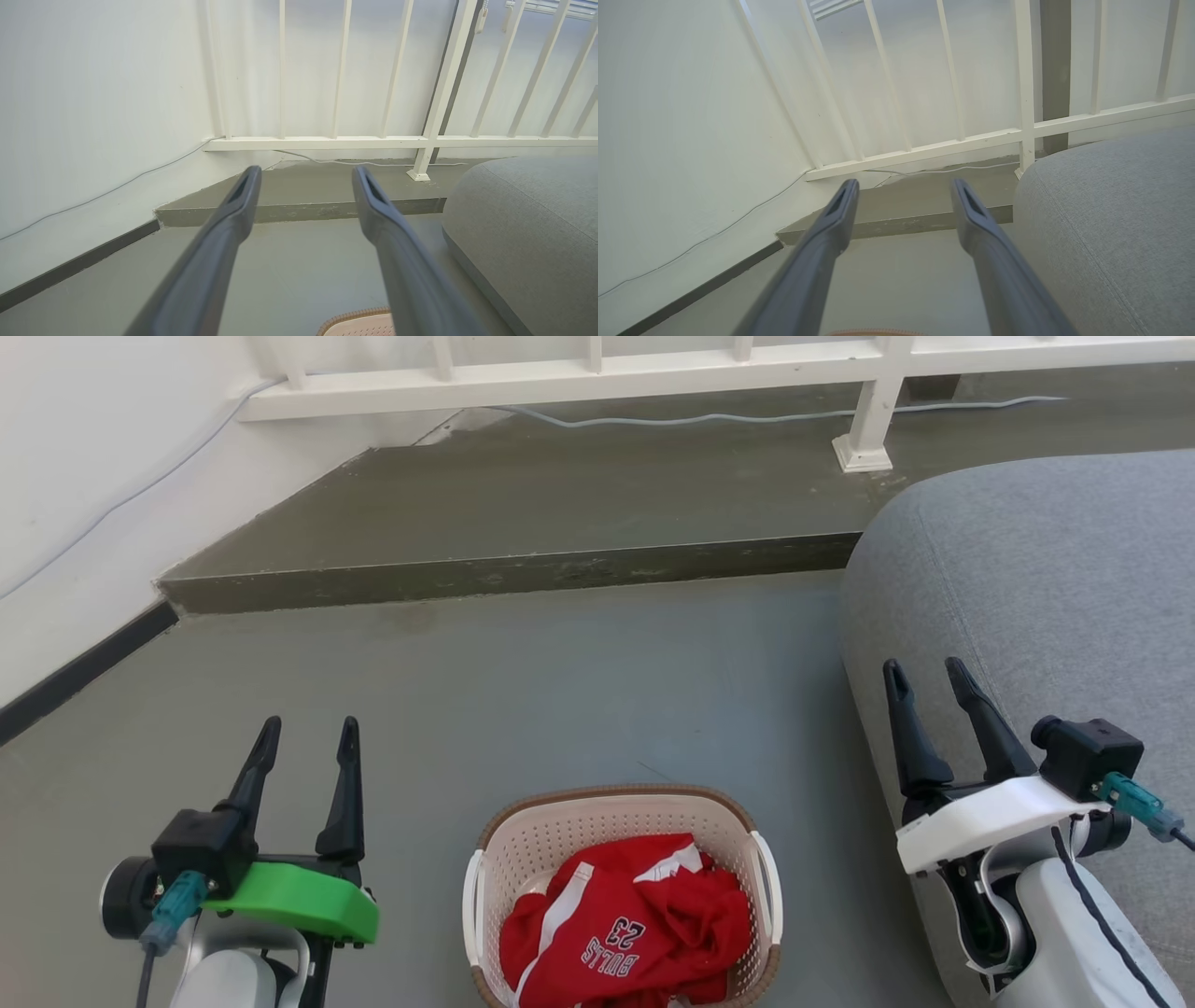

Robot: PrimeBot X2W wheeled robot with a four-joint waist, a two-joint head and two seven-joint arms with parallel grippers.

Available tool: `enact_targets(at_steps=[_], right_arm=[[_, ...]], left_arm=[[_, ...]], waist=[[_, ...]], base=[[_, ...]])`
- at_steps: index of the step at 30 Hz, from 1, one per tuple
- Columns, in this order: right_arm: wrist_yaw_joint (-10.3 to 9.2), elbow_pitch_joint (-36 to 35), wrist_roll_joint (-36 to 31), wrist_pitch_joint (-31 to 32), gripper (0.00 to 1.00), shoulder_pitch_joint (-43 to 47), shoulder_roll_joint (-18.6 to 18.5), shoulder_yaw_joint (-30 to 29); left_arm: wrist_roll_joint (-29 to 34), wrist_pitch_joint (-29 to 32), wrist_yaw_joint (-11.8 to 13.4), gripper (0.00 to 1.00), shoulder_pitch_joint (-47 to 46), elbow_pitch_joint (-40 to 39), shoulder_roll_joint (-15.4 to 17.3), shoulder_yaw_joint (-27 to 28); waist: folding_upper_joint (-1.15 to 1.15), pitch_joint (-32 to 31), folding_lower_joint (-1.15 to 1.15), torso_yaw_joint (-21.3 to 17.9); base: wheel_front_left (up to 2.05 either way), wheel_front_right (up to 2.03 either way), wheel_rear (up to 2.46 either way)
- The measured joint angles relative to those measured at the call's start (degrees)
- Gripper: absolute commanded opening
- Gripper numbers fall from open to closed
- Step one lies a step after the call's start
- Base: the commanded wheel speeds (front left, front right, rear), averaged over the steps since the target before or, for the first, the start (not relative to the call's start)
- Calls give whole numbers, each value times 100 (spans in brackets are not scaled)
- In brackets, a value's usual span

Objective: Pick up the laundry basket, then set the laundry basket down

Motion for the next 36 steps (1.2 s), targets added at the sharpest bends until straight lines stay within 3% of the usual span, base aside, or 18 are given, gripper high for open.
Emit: enact_targets(at_steps=[36], right_arm=[[57, 125, -441, -46, 100, 1, 188, -220]], left_arm=[[152, -38, -109, 100, -2, -12, -91, 179]], waist=[[0, 163, 0, -59]], base=[[0, 0, 0]])
